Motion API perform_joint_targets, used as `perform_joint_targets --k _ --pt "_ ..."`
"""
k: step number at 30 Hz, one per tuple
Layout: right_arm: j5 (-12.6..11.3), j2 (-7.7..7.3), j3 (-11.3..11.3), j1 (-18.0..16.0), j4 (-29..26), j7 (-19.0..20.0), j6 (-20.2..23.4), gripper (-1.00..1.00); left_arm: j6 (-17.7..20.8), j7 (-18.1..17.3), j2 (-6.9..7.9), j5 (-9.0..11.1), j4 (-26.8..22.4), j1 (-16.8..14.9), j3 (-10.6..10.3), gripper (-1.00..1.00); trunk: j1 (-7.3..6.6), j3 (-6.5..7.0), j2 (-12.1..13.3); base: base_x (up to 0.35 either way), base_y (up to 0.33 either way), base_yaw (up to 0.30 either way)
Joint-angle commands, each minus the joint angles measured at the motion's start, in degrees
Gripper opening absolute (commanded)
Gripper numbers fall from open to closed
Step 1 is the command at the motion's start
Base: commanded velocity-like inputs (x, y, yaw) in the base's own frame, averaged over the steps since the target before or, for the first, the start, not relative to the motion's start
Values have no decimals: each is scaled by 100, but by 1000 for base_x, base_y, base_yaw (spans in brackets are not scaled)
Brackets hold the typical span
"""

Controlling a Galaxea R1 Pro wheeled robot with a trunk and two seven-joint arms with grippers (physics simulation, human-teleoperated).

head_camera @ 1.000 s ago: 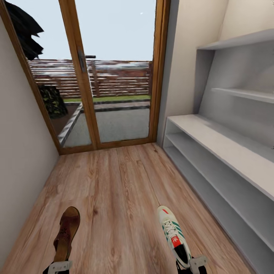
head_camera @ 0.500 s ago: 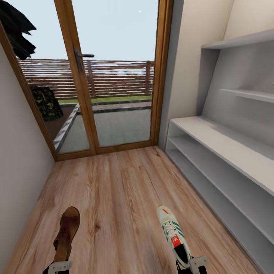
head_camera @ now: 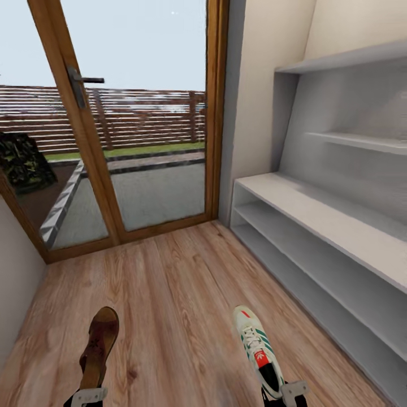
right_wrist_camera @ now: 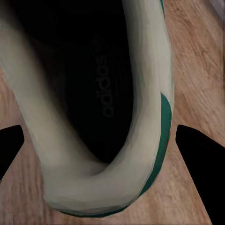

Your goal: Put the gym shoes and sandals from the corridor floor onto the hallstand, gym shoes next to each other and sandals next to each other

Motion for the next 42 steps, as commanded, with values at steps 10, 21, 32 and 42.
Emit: perform_joint_targets --k 10,21,32,42 --pt "59 2 -39 -6 6 -8 -22 -100 -20 -11 -2 -75 2 -3 53 -100 2 16 -2 285 230 -300" --pt "59 1 -39 -6 6 -10 -22 -100 -20 -11 -2 -75 67 -3 53 -100 2 40 -2 247 243 -300" --pt "59 1 -39 -6 6 -8 -22 -100 -20 -11 -2 -75 107 -3 53 -100 2 64 -2 51 298 -300" --pt "59 4 -39 -6 6 -8 -22 -100 -20 -11 -2 -75 108 -3 53 -100 2 86 -2 4 303 -300"
